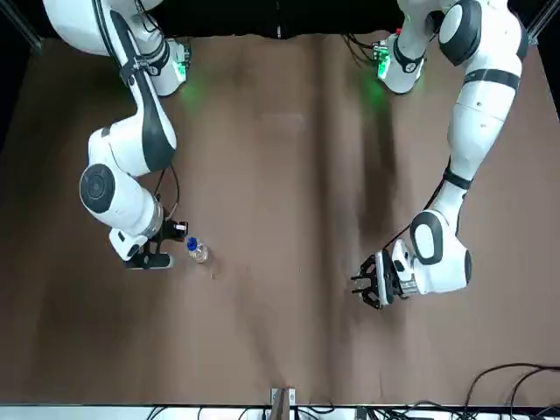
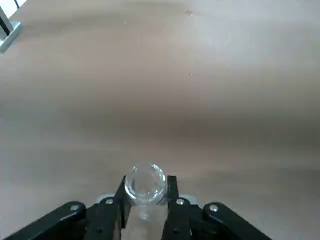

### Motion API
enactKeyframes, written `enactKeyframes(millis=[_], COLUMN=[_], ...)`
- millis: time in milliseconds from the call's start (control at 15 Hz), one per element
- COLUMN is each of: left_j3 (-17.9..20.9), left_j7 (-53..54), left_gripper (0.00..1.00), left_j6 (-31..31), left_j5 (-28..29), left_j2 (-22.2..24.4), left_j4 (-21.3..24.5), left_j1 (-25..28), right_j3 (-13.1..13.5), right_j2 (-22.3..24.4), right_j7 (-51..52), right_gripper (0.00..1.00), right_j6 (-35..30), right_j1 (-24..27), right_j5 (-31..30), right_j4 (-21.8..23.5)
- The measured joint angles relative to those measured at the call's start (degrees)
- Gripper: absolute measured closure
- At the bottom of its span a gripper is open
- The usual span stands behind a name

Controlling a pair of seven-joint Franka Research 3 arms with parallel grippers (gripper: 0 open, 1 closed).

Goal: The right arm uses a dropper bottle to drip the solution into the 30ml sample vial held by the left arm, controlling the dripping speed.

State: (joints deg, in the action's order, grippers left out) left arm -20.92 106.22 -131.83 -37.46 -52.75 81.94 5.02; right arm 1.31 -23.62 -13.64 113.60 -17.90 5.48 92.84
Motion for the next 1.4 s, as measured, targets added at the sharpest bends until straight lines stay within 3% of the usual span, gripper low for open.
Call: enactKeyframes(millis=[533,1000,1067,1400], left_j3=[-0.01,0.14,0.15,0.20], left_j7=[1.82,1.96,1.96,1.49], left_gripper=[0.67,0.04,0.00,0.00], left_j6=[-0.01,-0.05,-0.07,-0.30], left_j5=[-0.11,-0.10,-0.10,3.54], left_j2=[-1.73,-1.73,-1.73,-0.51], left_j4=[-0.06,-0.24,-0.37,-1.31], left_j1=[0.04,0.12,0.13,1.08], right_j3=[0.01,0.02,0.01,-0.01], right_j2=[-0.85,-1.38,-1.60,-2.66], right_j7=[0.00,0.00,0.00,0.00], right_gripper=[0.96,0.96,0.96,0.96], right_j6=[0.67,0.73,1.03,1.77], right_j1=[0.01,0.01,0.01,-0.01], right_j5=[-0.13,-0.98,-1.01,-1.04], right_j4=[0.01,0.18,0.18,0.18])
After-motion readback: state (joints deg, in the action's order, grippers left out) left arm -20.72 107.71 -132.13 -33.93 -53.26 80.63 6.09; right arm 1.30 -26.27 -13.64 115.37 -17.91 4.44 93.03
